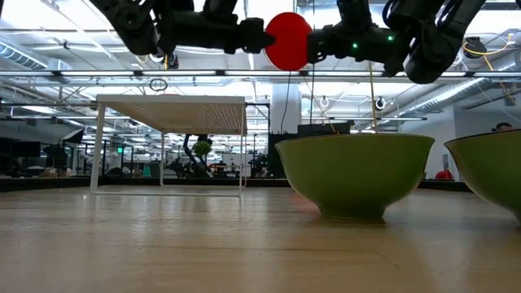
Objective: Pick & Place Mini bowls
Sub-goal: Stack the bottom red bowl on top of the red bowl on the shelf
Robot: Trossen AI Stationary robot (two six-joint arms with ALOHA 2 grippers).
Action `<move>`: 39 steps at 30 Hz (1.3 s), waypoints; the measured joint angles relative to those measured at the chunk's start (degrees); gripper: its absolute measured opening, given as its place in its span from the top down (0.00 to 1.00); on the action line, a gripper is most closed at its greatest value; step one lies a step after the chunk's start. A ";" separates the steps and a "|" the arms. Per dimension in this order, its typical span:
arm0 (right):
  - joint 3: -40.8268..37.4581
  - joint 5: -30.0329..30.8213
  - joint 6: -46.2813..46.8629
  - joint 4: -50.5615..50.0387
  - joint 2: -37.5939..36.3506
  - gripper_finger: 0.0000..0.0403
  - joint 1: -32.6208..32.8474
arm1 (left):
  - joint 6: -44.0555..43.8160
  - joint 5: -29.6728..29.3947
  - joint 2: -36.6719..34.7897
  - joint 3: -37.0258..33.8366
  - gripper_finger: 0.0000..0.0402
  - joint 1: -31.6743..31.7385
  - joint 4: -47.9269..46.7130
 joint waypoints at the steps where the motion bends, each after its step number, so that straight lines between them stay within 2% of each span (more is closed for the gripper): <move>1: 0.00 0.04 -0.04 0.02 0.00 1.00 0.19 | 0.03 -0.10 0.00 0.17 0.43 0.00 -0.02; 8: 0.02 -0.14 0.35 -0.48 -0.02 1.00 0.76 | 1.45 -4.74 0.02 1.82 0.43 0.13 -0.04; 20: 0.02 -0.23 1.45 -1.33 -0.02 1.00 0.76 | 0.87 -6.88 0.02 1.87 0.44 0.11 -0.04; 24: 0.02 -0.27 1.46 -1.45 -0.02 1.00 0.76 | 0.85 -6.88 0.02 1.87 0.54 0.11 -0.04; 34: 0.02 -1.68 2.59 -2.39 -0.02 1.00 1.58 | -0.09 -8.64 -0.01 1.98 0.95 1.16 0.30; 39: 0.02 -1.61 1.38 -3.54 -0.02 0.98 2.84 | -0.63 -11.58 -0.20 2.02 0.96 1.49 0.24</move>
